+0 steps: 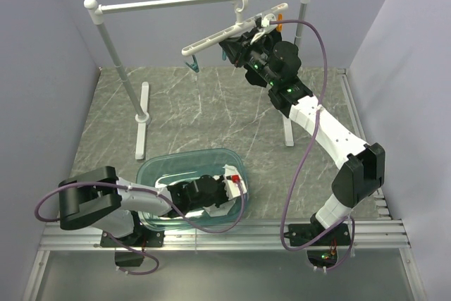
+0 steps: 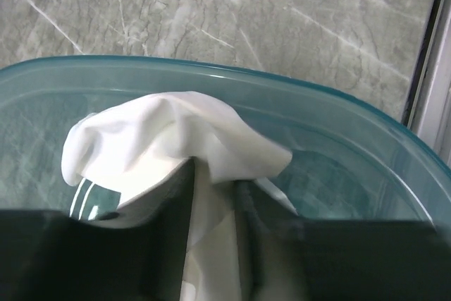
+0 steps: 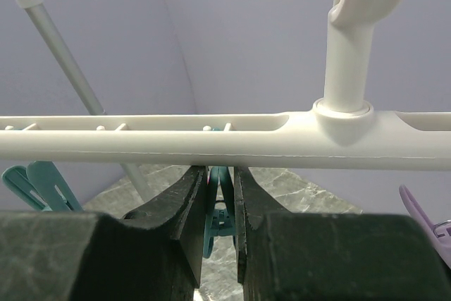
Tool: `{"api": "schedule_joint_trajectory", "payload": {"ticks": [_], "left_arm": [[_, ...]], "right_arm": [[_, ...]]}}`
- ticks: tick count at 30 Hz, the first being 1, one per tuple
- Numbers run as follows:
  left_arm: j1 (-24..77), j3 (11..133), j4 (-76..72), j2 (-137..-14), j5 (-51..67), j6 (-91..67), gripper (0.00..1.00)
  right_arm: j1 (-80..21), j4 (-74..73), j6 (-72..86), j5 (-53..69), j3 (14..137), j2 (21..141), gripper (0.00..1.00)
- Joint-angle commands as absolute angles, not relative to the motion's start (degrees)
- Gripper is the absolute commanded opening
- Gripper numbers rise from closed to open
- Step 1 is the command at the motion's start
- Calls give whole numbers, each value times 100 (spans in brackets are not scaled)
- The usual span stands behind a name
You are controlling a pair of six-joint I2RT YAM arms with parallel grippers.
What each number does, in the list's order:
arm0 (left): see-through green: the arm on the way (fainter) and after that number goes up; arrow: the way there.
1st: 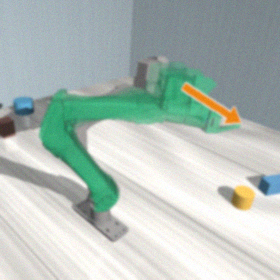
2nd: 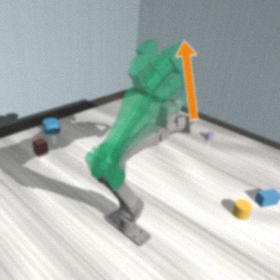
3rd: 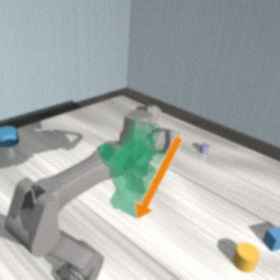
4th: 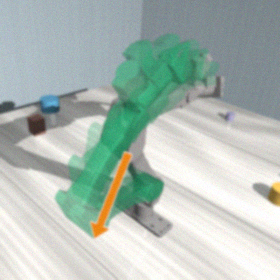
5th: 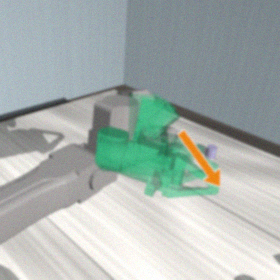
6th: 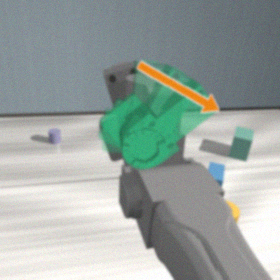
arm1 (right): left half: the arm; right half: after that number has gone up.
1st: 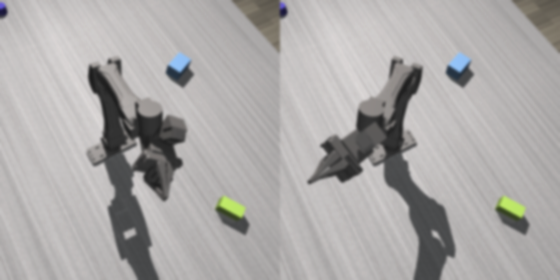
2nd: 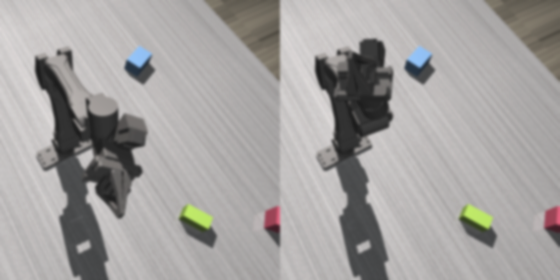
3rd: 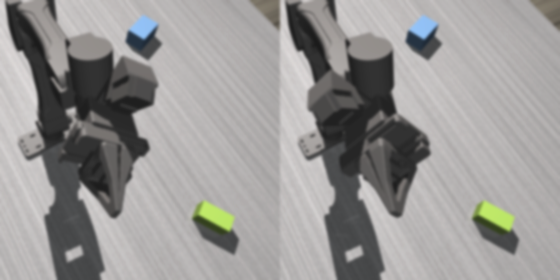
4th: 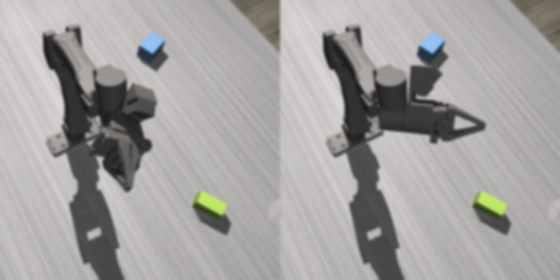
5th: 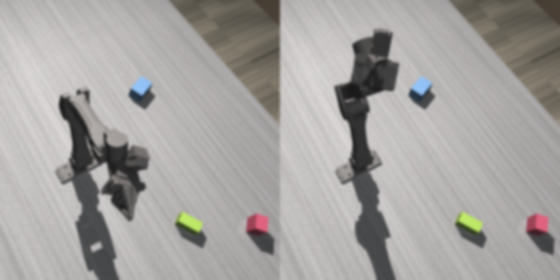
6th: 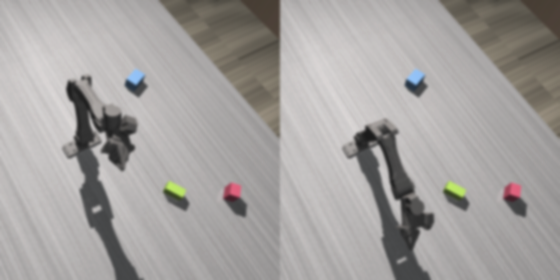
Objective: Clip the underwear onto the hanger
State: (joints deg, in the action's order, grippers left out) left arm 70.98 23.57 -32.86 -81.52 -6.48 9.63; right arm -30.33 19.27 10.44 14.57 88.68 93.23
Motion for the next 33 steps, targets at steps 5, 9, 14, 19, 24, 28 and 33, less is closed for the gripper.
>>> {"api": "schedule_joint_trajectory", "payload": {"ticks": [5,9,14,19,24,28,33], "left_arm": [[6909,2549,-3183,-8104,-327,888,0],[6759,2662,-2832,-7937,-53,870,0],[6057,3049,-1751,-7173,1436,914,0],[5222,3962,-66,-6750,2766,1064,0],[4406,5165,1035,-6881,3892,565,0],[3903,5826,1502,-6952,4491,-208,0],[3298,6546,1757,-6917,4754,-1087,0]], "right_arm": [[-3023,1758,1055,1503,8982,9352,0],[-3032,1758,1037,1494,9026,9369,0],[-3032,1775,1046,1529,9053,9387,0],[-3023,1802,1063,1521,9079,9387,0],[-3024,1811,1099,1555,9141,9413,0],[-3032,1793,1099,1600,9202,9448,0],[-3024,1784,1134,1608,9316,9466,0]]}}
